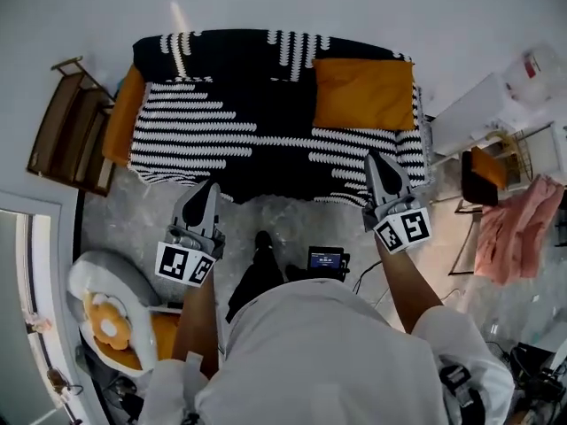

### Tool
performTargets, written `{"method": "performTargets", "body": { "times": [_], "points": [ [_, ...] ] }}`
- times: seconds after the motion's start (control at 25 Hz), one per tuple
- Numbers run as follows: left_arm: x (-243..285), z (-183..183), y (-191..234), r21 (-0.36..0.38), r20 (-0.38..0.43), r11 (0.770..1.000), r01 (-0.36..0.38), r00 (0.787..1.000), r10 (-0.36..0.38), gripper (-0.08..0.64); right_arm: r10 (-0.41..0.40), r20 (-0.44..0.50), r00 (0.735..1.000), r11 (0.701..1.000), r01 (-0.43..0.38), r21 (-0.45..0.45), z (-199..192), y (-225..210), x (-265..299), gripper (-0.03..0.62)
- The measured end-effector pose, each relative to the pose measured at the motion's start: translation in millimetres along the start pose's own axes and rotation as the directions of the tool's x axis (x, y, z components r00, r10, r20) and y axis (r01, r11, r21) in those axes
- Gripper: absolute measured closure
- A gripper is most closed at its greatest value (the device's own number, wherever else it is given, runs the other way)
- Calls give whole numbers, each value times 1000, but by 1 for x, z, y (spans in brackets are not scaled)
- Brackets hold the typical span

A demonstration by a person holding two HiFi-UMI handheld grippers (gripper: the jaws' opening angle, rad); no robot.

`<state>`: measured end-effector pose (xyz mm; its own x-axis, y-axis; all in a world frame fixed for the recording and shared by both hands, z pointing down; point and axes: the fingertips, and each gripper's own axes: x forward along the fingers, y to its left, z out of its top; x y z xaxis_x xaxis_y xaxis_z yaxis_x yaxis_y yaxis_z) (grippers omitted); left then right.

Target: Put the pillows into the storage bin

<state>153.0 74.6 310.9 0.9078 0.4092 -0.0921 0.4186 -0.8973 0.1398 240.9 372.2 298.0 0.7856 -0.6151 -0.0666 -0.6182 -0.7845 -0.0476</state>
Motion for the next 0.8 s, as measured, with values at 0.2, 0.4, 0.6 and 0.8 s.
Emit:
{"method": "performTargets", "body": {
  "times": [0.2,0.4,0.6,0.8],
  "points": [
    [53,6,18,-56,33,986,157,987,-156,552,-103,27,994,994,102,34,4,-18,29,560],
    [99,-8,38,-82,25,968,239,971,-238,552,-169,41,985,986,168,22,5,-26,35,558],
    [144,-25,34,-131,60,940,313,949,-308,551,-286,-5,958,958,286,18,-13,-55,6,549],
    [187,-58,31,-165,19,923,347,937,-349,549,-368,-19,930,929,368,21,-24,-92,-9,474]
  ]
}}
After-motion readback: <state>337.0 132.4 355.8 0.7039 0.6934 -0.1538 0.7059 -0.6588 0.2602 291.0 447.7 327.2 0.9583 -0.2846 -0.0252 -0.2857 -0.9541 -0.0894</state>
